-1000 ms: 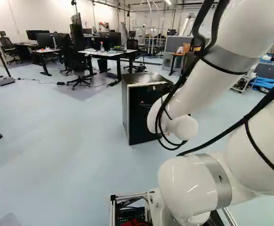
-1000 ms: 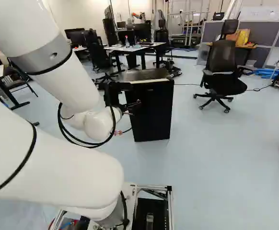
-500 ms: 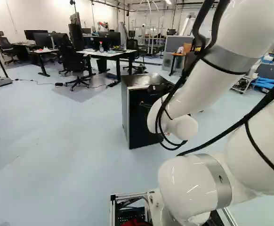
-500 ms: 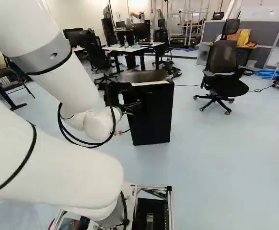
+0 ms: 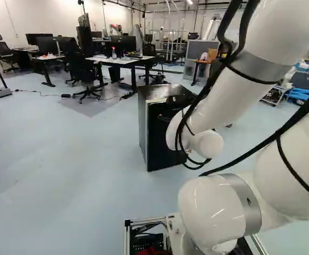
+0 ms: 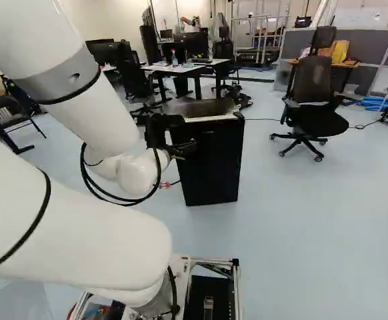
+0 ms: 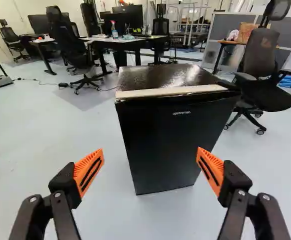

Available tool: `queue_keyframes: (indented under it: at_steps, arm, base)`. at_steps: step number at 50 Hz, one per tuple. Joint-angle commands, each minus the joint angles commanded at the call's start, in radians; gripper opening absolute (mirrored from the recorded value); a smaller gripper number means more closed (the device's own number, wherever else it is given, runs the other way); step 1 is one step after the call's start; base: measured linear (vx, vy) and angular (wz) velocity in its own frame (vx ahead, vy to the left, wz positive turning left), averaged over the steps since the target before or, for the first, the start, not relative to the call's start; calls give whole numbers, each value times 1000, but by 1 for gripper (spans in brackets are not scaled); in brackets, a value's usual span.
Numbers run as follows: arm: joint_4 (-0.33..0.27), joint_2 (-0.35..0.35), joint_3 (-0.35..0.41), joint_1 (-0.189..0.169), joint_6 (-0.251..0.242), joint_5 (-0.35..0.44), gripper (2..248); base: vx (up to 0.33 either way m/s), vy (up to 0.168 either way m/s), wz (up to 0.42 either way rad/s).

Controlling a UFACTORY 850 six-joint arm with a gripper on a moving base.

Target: Grab a drink from the fridge

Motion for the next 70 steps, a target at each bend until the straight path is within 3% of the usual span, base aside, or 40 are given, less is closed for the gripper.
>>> queue_keyframes:
  at_steps: [15, 48, 59, 70]
  arm:
    - [0, 0, 0, 0, 0, 0, 247]
    - [0, 0, 0, 0, 0, 0, 247]
    - [7, -2, -2, 15, 0, 2, 247]
    - [72, -24, -21, 54, 0, 25, 247]
  base:
    - [79, 92, 194]
    - [50, 34, -3]
    - [0, 0, 0]
    - [0, 0, 0]
